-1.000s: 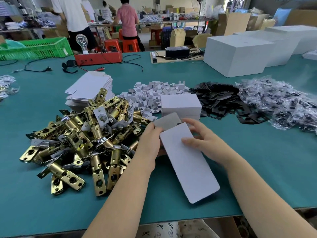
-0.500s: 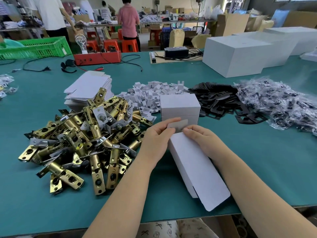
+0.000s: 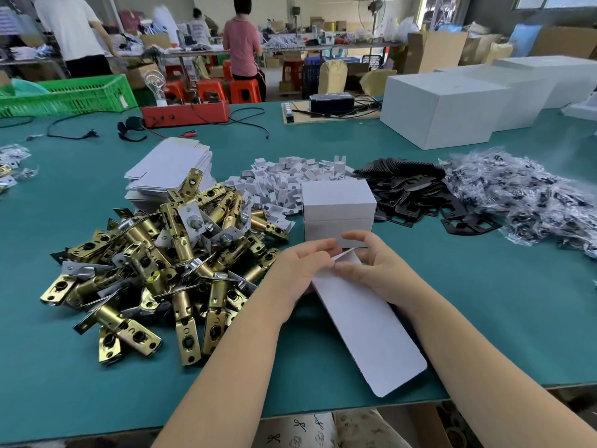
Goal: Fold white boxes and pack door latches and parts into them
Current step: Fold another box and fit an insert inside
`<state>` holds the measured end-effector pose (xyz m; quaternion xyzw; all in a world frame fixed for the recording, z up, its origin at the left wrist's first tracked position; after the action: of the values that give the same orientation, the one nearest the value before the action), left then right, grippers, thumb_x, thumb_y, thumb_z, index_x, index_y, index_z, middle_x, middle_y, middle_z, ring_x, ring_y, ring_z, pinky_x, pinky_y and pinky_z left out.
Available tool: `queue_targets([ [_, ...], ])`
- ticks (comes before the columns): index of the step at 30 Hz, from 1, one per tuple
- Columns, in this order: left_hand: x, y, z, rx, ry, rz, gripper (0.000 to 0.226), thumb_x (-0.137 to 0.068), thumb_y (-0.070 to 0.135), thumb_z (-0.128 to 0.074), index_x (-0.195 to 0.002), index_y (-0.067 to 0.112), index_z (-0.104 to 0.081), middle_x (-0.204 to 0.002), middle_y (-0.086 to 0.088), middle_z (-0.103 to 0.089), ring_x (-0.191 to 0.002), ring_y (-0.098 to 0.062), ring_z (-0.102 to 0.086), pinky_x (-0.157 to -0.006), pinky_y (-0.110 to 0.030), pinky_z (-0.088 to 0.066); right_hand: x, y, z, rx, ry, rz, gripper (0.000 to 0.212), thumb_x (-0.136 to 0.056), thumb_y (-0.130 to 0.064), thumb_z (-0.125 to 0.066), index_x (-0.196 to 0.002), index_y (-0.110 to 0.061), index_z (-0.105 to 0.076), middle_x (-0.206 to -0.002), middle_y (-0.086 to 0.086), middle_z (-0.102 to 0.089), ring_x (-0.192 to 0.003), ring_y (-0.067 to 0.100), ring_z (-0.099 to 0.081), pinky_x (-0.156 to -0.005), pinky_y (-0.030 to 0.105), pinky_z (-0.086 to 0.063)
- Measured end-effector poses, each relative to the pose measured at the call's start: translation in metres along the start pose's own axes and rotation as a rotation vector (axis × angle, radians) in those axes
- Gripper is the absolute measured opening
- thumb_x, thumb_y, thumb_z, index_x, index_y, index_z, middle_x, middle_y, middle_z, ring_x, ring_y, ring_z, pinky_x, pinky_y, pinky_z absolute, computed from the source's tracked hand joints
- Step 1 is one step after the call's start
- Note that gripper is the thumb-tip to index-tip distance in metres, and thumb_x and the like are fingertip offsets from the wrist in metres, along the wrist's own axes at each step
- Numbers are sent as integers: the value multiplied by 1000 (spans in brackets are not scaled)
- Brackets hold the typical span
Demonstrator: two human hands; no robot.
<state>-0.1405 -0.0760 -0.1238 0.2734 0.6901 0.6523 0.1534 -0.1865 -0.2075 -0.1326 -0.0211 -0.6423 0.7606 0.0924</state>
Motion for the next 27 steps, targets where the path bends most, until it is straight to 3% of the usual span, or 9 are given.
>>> queue_targets([
  [4, 1, 0, -1, -50, -31, 26, 32, -68, 12, -64, -96, 22, -79, -98, -6, -76, -91, -22, -71, -86, -34, -57, 1, 1, 1, -7, -11, -9, 65, -62, -37, -75, -121, -40, -45, -106, -5, -71, -93, 12, -69, -81, 29, -51],
  [7, 0, 2, 7, -6, 121, 18, 30, -82, -2, -59, -92, 20, -78, -94, -7, -76, -89, -24, -69, -85, -36, -56, 1, 1, 0, -193, -61, -74, 66, -67, -25, -71, -128, -27, -46, -105, 3, -71, -85, 21, -71, -67, 31, -55],
  [10, 1, 8, 19, 175, 282, -39, 32, -85, -6, -58, -88, 21, -76, -96, -8, -73, -90, -22, -64, -81, -36, -56, 4, -6, -2, -279, -131, -161, 59, -74, -16, -68, -130, -13, -51, -120, 17, -64, -78, 24, -65, -64, 31, -52],
  [12, 4, 13, 29, 327, 373, -109, 30, -86, -5, -59, -93, 20, -75, -101, -5, -70, -91, -19, -63, -75, -32, -58, -2, -8, 2, -489, -98, -200, 45, -75, -28, -63, -117, -11, -65, -114, 14, -66, -75, 23, -64, -62, 27, -51],
  [15, 8, 17, 44, 491, 522, -247, 30, -88, -5, -59, -98, 20, -73, -102, 6, -70, -92, -13, -67, -76, -29, -59, 7, -10, 13, -826, -122, -19, 68, -70, -57, -64, -121, -13, -63, -114, 6, -69, -94, 22, -69, -69, 33, -58],
  [18, 12, 18, 50, 473, 625, -341, 31, -91, -2, -59, -98, 26, -71, -92, 21, -72, -91, -1, -69, -87, -29, -56, 7, -11, 6, -686, -176, 104, 64, -63, -38, -79, -122, -17, -62, -119, 3, -68, -103, 21, -67, -74, 40, -58],
  [20, 12, 20, 47, 359, 628, -369, 34, -91, 0, -60, -96, 32, -68, -89, 23, -72, -90, 2, -68, -88, -28, -55, 0, -9, 10, -600, -20, 121, 55, -67, -18, -70, -121, -13, -60, -109, 2, -71, -95, 21, -68, -69, 37, -58],
  [22, 8, 17, 44, 266, 580, -343, 32, -87, -1, -61, -92, 30, -66, -90, 14, -72, -89, -7, -68, -84, -32, -56, -3, -6, 22, -613, 130, 138, 52, -65, -8, -72, -115, -12, -60, -102, 3, -71, -87, 19, -69, -66, 35, -59],
  [27, -5, 11, 33, 339, 360, -201, 13, -90, 14, -62, -98, 24, -59, -89, 3, -68, -75, -11, -67, -68, -35, -53, -4, 9, 38, -886, 263, 35, 32, -71, -26, -66, -97, -8, -65, -84, 4, -74, -69, 16, -71, -52, 28, -56],
])
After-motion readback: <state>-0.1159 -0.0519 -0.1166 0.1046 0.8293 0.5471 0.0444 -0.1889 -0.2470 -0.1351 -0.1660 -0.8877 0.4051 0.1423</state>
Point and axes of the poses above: each hand's wrist, its own x-axis away from the middle knuckle, its own z-axis out of the back of the hand, y = z × x, the point moved 6 cm from there along -x, towards the middle knuckle
